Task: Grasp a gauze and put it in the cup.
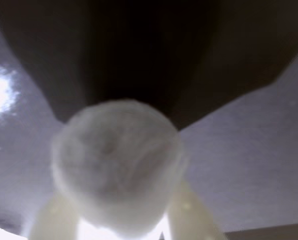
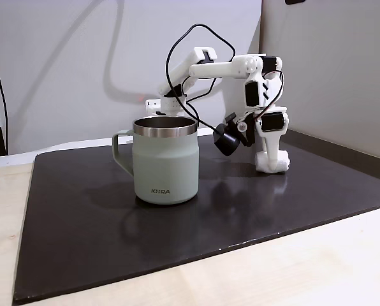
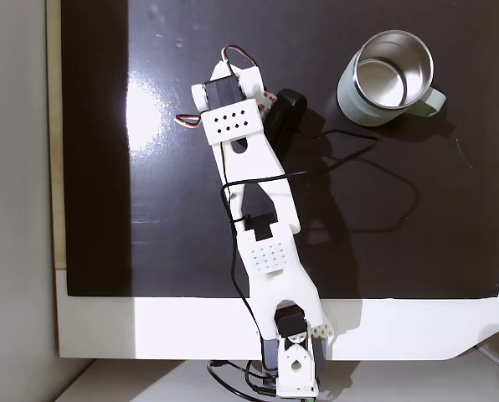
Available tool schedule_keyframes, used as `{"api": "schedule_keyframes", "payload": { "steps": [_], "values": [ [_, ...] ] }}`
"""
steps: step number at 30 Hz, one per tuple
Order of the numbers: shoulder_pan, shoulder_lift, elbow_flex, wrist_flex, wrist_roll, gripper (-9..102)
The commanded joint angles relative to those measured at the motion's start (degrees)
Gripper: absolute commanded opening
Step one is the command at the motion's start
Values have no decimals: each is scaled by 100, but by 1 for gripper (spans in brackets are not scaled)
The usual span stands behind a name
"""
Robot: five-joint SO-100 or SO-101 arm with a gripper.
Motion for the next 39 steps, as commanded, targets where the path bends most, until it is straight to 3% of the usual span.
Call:
{"api": "schedule_keyframes", "payload": {
  "steps": [1, 21, 31, 39],
  "values": [
    [-9, 369, -281, 123, 35, 0],
    [984, 4140, 1635, 360, -193, 0],
    [1986, 4245, 993, 853, -650, 0],
    [3067, 3428, -422, 1336, -1011, 0]
  ]
}}
